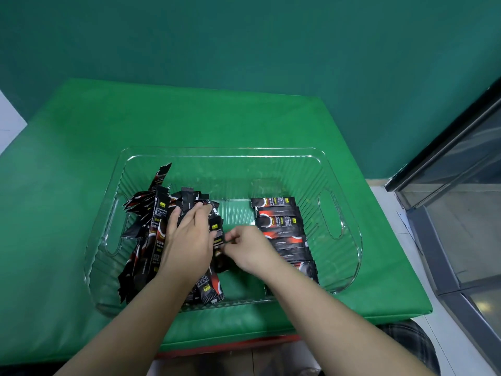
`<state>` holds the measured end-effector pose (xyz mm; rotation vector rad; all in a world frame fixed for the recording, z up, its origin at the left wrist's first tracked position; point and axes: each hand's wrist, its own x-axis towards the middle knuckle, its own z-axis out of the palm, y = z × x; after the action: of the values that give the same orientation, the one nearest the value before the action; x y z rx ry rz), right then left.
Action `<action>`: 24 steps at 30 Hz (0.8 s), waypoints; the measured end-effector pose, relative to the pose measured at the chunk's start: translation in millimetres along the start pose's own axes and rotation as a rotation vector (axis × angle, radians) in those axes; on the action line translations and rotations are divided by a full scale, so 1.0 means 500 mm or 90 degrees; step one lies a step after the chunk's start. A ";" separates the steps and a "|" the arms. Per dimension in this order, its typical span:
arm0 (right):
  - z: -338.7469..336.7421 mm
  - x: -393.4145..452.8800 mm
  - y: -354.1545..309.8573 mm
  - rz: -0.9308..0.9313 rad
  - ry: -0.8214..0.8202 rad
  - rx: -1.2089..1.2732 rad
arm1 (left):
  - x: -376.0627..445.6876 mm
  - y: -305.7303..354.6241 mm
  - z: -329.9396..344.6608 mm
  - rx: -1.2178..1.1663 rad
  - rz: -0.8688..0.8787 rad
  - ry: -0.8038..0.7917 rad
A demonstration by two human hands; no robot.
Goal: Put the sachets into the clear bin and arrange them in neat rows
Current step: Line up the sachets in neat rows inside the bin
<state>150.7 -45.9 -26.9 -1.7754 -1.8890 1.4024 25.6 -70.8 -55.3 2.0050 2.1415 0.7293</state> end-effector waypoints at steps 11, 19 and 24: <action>-0.158 -0.093 0.050 -0.051 -0.117 -0.419 | 0.003 0.006 -0.002 0.039 -0.026 -0.035; -0.148 -0.095 0.079 -0.009 -0.130 -0.587 | 0.001 0.007 -0.006 0.038 -0.022 -0.037; -0.142 -0.087 0.094 -0.080 -0.099 -0.566 | 0.001 0.007 -0.007 0.036 -0.022 -0.034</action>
<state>242.7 -56.4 -3.7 -1.8137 -2.9421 0.6825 27.4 -71.2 -50.6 1.9845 2.1842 0.6095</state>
